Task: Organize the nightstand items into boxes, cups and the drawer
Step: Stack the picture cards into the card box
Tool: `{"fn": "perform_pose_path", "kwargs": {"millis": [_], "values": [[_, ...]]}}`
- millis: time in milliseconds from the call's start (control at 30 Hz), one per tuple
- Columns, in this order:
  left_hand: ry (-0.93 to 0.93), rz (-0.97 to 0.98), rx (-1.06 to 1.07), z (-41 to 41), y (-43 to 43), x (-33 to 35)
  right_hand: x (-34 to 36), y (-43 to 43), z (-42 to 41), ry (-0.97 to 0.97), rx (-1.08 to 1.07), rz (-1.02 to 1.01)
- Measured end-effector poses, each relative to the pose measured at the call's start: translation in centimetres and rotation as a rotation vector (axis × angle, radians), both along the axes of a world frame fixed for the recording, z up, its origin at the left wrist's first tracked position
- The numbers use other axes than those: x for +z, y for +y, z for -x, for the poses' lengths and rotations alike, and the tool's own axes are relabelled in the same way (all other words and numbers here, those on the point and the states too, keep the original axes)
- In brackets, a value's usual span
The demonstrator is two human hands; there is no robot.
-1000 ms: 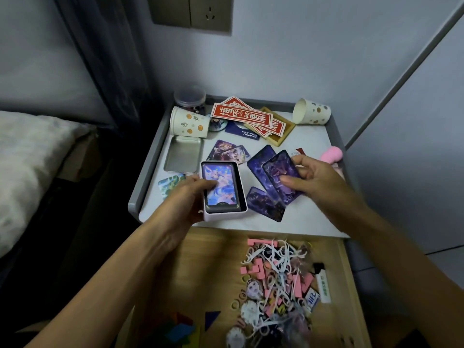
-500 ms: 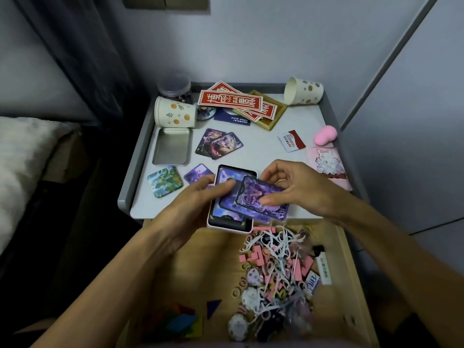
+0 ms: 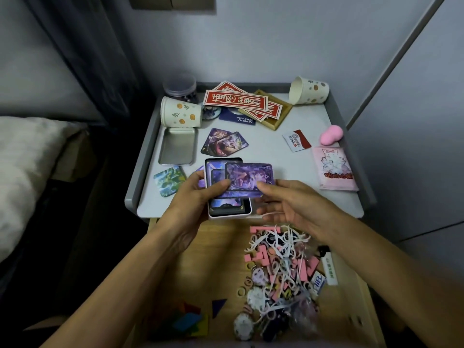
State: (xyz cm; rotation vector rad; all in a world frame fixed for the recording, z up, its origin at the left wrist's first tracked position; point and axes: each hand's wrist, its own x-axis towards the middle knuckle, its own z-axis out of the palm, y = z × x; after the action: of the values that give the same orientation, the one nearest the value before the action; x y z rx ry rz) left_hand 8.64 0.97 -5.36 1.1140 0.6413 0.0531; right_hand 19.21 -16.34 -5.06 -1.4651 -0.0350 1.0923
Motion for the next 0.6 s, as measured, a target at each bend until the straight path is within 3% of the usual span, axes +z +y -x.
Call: {"fn": "perform_pose_path", "kwargs": {"millis": [100,267,467,600], "values": [[0.003,0.002,0.000,0.1,-0.1,0.0,-0.9,0.7,0.7,0.025,-0.102,-0.073],[0.010,-0.005,-0.076,0.3,-0.6,0.0,-0.4,1.1,0.4,-0.181,-0.200,-0.052],[0.062,0.007,-0.109,0.4,-0.5,0.4,1.7,0.2,-2.4,-0.370,-0.035,-0.079],[0.085,-0.016,-0.153,0.5,-0.6,0.6,2.8,-0.3,-3.3,-0.473,0.257,0.004]]}}
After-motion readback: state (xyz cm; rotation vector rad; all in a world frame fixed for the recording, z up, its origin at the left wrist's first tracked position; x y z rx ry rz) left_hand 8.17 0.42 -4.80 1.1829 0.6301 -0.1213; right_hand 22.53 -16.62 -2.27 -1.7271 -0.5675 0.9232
